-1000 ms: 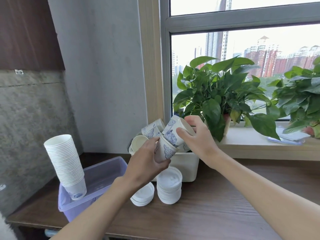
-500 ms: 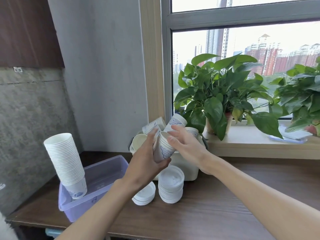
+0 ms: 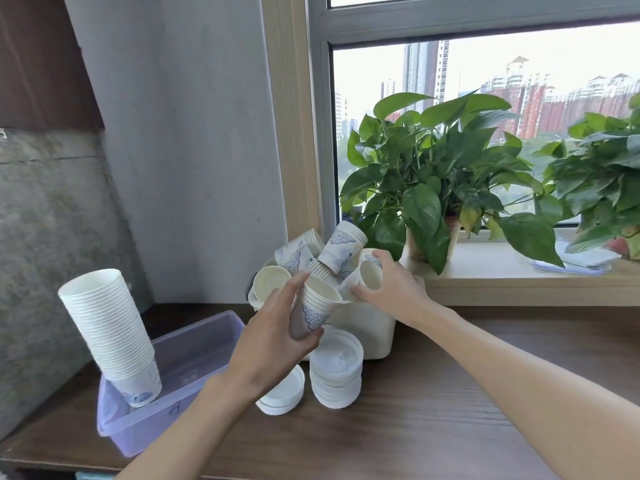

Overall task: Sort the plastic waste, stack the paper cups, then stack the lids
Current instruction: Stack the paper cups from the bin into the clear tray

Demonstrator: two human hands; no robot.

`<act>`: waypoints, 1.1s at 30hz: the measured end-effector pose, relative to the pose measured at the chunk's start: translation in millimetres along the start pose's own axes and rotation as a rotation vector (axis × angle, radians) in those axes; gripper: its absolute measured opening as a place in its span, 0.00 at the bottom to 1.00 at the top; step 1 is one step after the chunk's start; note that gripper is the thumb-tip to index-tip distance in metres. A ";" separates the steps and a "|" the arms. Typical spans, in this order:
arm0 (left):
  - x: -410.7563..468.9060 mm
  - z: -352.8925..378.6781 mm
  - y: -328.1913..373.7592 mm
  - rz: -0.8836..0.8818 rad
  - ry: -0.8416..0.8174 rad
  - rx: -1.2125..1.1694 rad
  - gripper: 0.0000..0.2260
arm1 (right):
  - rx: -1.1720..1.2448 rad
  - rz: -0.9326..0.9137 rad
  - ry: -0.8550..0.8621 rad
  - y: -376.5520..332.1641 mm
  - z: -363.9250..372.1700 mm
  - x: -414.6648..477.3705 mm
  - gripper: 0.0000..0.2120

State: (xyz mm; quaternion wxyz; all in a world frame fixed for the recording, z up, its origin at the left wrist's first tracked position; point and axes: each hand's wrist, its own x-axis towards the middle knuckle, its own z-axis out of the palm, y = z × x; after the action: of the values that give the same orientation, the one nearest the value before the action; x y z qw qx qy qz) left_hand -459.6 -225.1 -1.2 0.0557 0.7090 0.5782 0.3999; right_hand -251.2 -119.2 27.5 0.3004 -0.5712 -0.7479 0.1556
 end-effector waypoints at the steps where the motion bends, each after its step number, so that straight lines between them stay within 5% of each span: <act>1: -0.4 -0.1 -1.2 0.000 0.000 0.006 0.37 | 0.009 0.018 -0.009 1.6 2.2 2.4 0.37; 7: -1.0 -2.0 -5.5 -0.002 -0.007 0.043 0.38 | 0.064 0.024 0.094 -4.0 4.9 5.9 0.30; 12: -1.6 -5.1 -2.5 -0.026 -0.004 0.022 0.38 | 0.358 -0.107 0.189 -24.2 -15.2 1.5 0.31; 16: -3.4 -6.4 4.5 -0.052 0.010 -0.022 0.40 | 0.527 -0.229 0.075 -52.3 -31.8 -15.2 0.32; 20: -5.5 -9.1 10.5 -0.050 0.029 -0.077 0.40 | 0.432 -0.302 -0.056 -71.1 -32.4 -29.1 0.25; 26: -14.1 -20.7 12.4 -0.041 0.073 -0.121 0.39 | 0.362 -0.281 -0.191 -81.7 -30.9 -41.1 0.39; 33: -13.6 -29.2 9.3 -0.034 0.069 -0.114 0.42 | 0.439 -0.316 -0.225 -88.6 -16.1 -39.5 0.31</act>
State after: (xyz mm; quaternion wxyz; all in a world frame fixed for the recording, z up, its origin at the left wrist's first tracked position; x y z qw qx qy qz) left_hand -471.0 -251.0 16.7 0.0828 0.6803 0.5681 0.4556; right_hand -301.9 -184.9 80.1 0.3526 -0.3482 -0.8045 0.3275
